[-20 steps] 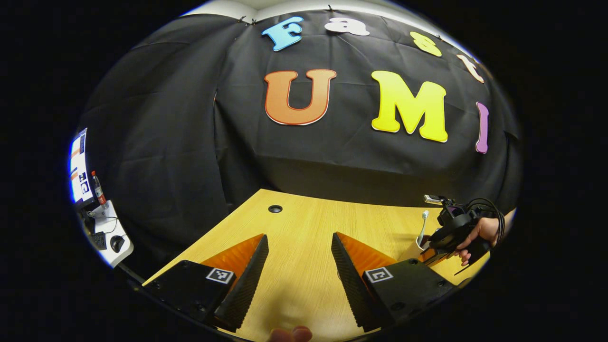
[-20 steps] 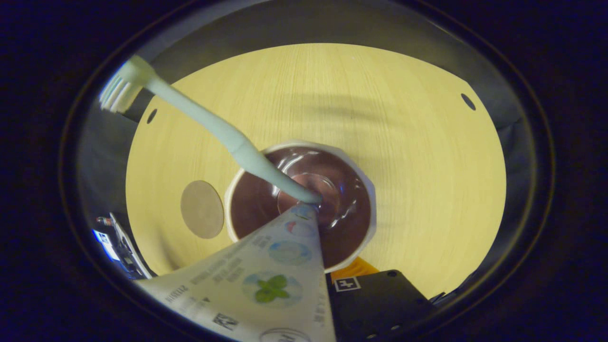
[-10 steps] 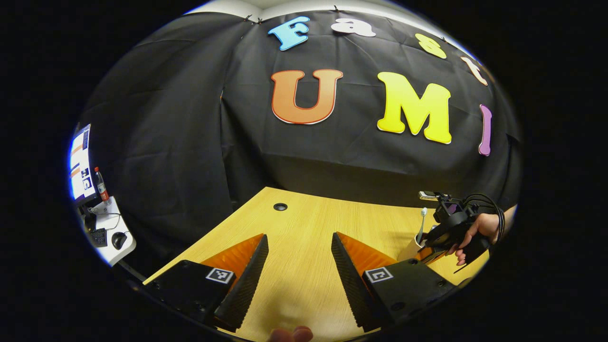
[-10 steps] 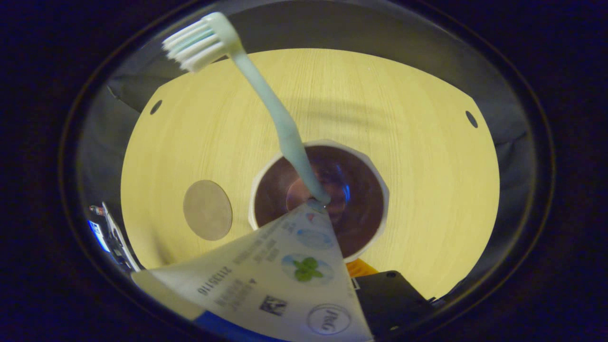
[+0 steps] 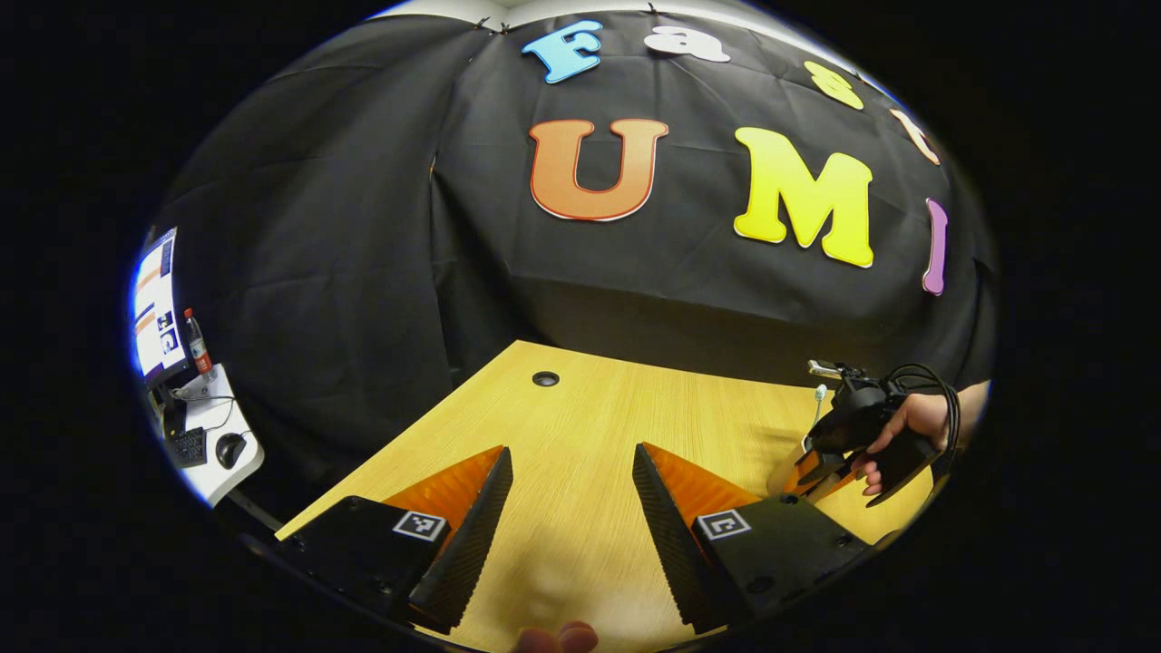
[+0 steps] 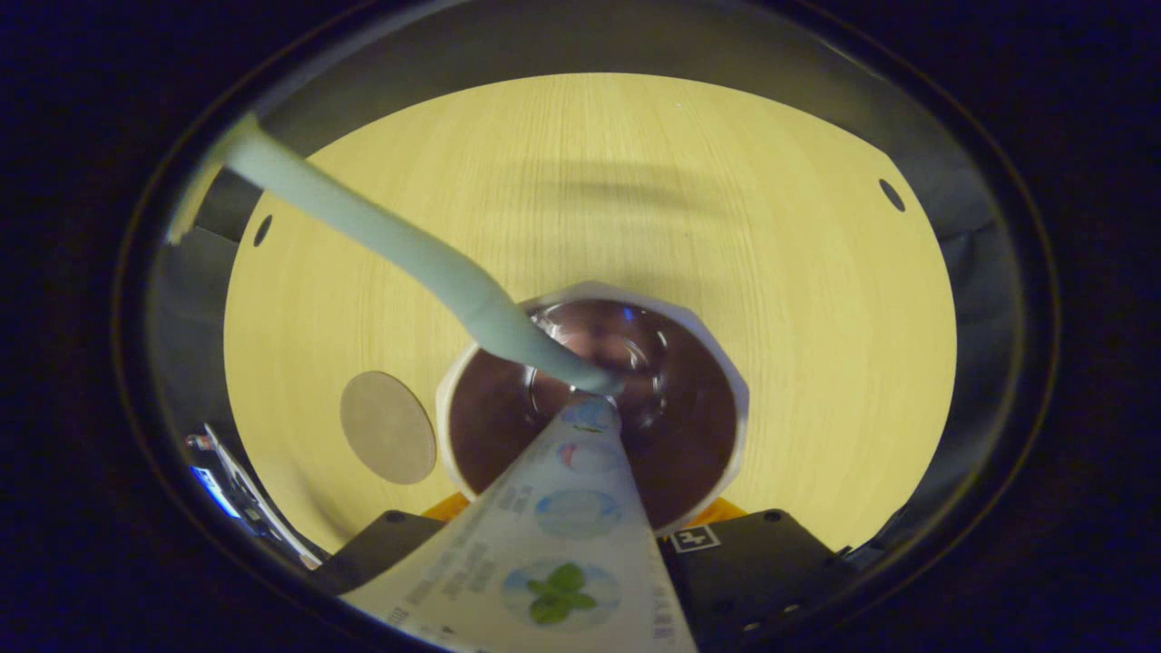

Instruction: Put the toothbrush and toothpaste on the desktop into the cup, then pick up the cup and place it on the coaster on the desktop.

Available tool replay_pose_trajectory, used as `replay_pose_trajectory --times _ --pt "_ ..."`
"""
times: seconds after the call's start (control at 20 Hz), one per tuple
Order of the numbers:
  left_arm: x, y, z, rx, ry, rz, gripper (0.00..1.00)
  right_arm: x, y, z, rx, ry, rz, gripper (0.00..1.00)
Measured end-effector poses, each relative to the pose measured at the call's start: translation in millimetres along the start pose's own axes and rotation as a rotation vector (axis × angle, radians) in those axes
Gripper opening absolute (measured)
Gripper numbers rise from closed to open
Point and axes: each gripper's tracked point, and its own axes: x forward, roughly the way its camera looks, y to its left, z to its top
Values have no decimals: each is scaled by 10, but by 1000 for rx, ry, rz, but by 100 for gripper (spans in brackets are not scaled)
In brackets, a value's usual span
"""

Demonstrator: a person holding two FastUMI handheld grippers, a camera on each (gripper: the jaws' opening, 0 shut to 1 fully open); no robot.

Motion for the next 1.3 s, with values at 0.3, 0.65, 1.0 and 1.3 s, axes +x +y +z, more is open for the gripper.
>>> replay_pose_trajectory --times 0.3,0.65,1.0,1.3 --pt "25 -16 -42 7 14 -12 85 13 22 -20 13 -7 18 51" --pt "-21 3 -61 1 12 -23 85 -197 375 -118 -53 -54 53 53" --pt "-142 128 52 7 -18 -13 85 -298 1139 -366 -170 -39 118 54" --pt "-187 391 48 0 -19 20 85 -201 1421 -439 -243 -7 83 55"
